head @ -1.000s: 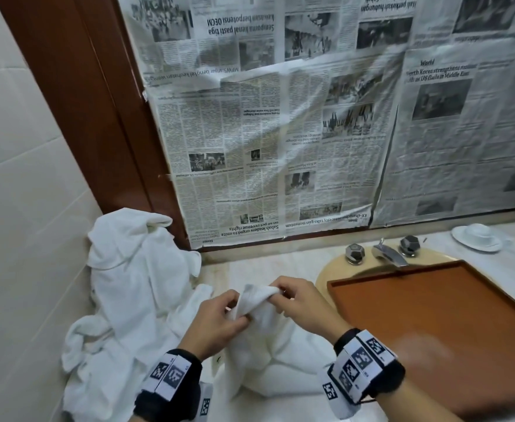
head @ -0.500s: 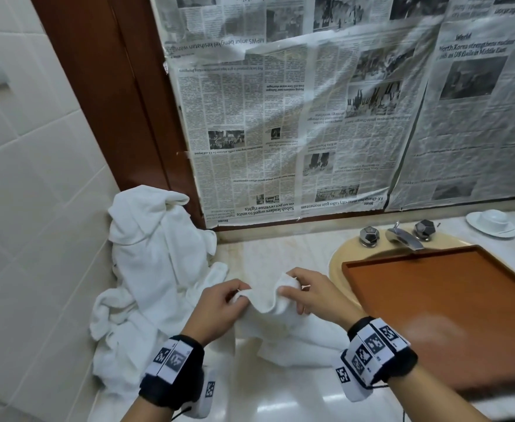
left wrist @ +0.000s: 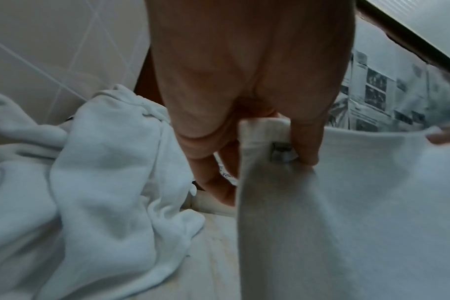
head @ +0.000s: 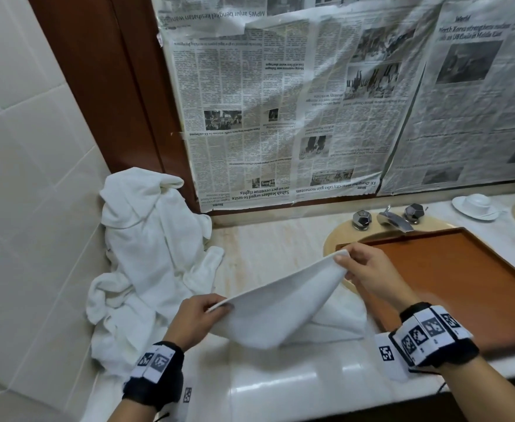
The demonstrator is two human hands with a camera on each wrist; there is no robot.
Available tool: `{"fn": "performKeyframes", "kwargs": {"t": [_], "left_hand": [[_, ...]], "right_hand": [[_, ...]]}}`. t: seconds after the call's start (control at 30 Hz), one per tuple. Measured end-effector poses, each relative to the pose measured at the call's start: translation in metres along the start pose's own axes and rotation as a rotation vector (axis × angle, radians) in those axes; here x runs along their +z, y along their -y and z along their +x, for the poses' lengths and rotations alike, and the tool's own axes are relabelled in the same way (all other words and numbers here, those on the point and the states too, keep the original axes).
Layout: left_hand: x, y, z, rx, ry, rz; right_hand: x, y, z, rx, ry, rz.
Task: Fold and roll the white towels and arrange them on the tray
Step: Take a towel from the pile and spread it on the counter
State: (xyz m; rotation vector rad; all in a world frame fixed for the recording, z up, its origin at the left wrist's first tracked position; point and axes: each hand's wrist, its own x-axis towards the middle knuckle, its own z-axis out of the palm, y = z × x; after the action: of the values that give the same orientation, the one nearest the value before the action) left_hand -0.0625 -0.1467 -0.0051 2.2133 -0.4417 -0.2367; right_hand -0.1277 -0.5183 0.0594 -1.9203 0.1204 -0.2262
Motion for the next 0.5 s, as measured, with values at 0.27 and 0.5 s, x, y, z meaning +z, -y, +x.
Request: {"fn": "performKeyframes", "kwargs": {"t": [0.27, 0.5], "left_hand": [[-0.016, -0.021, 0.008, -0.041, 0.048, -0.163], [-0.008, -0.023, 0.007, -0.076, 0.083, -0.144]], "right_hand": [[-0.023, -0.025, -0.002, 0.067, 0.051, -0.035], [-0.035, -0.058, 0.010, 0.088, 0.064, -0.042]]}}
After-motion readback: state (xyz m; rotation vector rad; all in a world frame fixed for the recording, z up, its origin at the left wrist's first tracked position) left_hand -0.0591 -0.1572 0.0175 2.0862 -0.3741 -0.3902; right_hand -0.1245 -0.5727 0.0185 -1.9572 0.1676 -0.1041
